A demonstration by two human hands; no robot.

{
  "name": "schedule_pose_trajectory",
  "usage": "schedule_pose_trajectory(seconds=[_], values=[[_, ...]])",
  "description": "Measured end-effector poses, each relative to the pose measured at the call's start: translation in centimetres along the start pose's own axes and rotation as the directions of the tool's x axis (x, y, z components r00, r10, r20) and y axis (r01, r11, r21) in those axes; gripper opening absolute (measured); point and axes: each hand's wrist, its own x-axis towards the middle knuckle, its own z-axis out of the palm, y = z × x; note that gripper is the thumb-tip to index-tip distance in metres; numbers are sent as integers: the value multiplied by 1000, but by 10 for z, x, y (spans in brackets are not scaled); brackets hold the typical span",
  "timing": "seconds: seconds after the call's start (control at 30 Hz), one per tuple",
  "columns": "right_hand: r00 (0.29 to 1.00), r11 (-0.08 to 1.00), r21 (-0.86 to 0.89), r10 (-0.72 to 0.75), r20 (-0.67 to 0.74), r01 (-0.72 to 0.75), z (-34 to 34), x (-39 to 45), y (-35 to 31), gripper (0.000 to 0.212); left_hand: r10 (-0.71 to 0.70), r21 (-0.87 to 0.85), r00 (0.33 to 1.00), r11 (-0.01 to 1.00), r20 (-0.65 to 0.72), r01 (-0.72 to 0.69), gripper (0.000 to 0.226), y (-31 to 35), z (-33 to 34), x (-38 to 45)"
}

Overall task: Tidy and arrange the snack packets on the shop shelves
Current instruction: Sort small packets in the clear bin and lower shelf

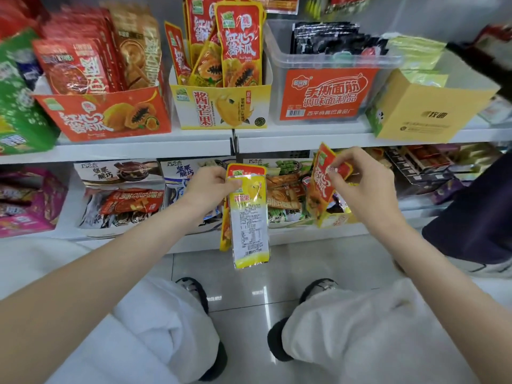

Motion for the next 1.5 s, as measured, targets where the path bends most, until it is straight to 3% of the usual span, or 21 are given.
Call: schedule_pose_trajectory(seconds=[0.1,0.23,0.33,0.43,0.53,0.7,0.77,0.83,0.9,0.97,1.07,1.17,1.37,1.5], values=[[991,992,-45,-118,60,120,-7,5,-19,24,82,42,995,996,-48,-80,17,10,-10,-14],[906,965,-31,-232,355,259,15,3,-63,22,177,46,982,984,-59,-175,24,33,-26,-24],[871,981,14,-178,458,193,32,0,-93,58,180,-31,980,983,-85,-183,34,43,-40,-27],[850,981,-57,-129,511,184,43,3,-110,56,121,-151,989,980,-80,-132,39,36,-52,-28],[873,973,-25,-194,448,229,54,5,-125,28,158,-216,984,961,-83,-172,33,31,-63,-30],[927,950,10,-306,219,311,57,17,-129,20,247,-237,966,937,-70,-257,16,31,-92,-34],[968,982,66,-186,171,177,47,26,-121,15,234,-262,967,932,-95,-251,11,27,-106,-33],[982,953,296,1,187,-57,34,32,-111,13,217,-261,964,932,-154,-252,16,21,-119,-33],[953,790,565,78,292,-237,22,32,-105,24,193,-225,959,945,-208,-238,21,13,-126,-33],[914,650,684,41,403,-330,15,30,-102,27,178,-183,963,959,-202,-216,18,9,-127,-34],[846,584,702,-47,531,-408,14,23,-105,26,143,-176,981,970,-128,-165,9,14,-119,-38],[800,591,678,-89,593,-437,18,21,-110,26,169,-237,986,957,-9,-166,7,23,-106,-45],[873,717,590,52,485,-371,28,21,-122,26,189,-182,977,969,96,-169,24,32,-95,-51],[874,660,647,32,484,-383,26,16,-131,21,228,-102,970,970,82,-220,24,31,-97,-55]])
